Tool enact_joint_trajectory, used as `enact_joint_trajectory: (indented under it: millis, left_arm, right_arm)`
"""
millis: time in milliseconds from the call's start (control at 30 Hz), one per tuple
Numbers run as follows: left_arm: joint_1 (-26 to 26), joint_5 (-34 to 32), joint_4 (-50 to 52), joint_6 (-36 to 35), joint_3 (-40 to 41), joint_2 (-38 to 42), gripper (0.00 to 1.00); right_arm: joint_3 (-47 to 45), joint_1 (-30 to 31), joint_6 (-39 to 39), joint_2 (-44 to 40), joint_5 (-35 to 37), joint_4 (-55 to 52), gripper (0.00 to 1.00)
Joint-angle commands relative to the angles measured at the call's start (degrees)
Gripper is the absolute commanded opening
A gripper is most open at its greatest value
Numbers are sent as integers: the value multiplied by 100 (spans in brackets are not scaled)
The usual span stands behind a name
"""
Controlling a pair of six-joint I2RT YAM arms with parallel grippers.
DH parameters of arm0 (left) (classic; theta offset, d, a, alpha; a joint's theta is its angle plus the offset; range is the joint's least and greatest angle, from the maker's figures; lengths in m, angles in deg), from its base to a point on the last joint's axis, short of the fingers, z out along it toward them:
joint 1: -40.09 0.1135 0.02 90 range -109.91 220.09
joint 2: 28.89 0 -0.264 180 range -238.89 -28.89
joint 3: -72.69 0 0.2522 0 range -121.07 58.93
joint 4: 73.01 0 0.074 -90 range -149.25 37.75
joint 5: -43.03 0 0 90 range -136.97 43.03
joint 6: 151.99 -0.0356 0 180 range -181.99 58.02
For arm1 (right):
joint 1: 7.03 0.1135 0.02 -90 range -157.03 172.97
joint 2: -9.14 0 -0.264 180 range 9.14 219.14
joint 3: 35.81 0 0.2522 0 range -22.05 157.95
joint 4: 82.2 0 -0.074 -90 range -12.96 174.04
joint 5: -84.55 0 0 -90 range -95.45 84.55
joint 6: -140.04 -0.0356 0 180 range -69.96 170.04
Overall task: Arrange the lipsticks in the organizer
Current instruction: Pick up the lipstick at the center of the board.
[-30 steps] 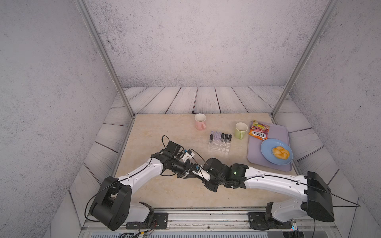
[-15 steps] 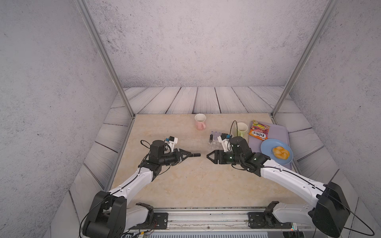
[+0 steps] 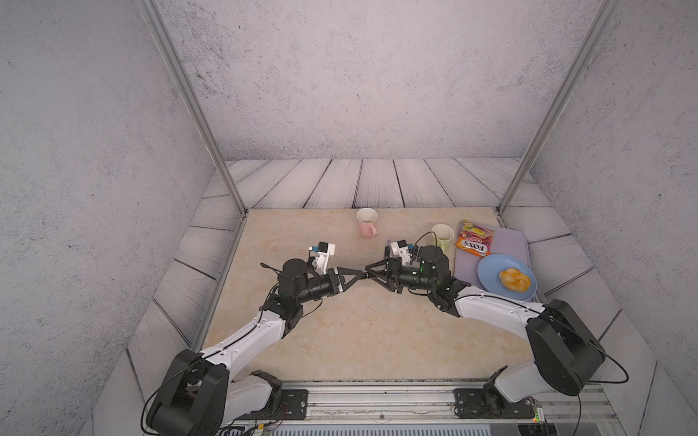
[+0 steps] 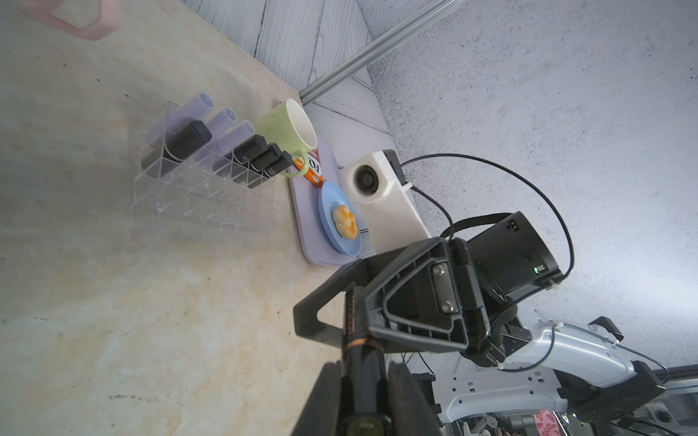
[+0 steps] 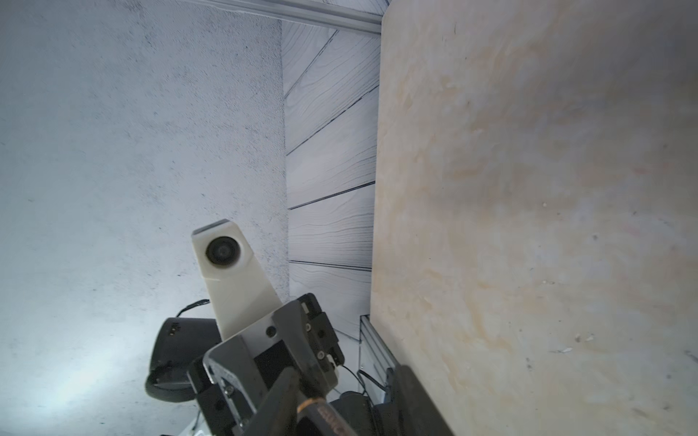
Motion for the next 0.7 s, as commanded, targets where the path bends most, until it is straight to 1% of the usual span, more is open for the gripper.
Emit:
enact_joint_trajectory:
  millis: [0,133,300,533,667]
  left_arm:
    - [-32,-12,-222,-70,34,212,0]
    - [7,-256,-94,-137,79,216,0]
    - [12,-335,-110,-124,88,176,0]
    - [12,-315,-70,-143,60,167,0]
    - [-9,-258,-123,-87,62,95,0]
  right_arm:
    - [-103,-19,-470,19,-119,722,39]
    - [-214,-58,-605,-80,-97,803,46]
    - [-364,-117,-904,-101,-74,1140,46]
    - [-360,-138,-1050,-40,-60,1274,31]
    - [-359,-136,-1268,67,17,1545,22]
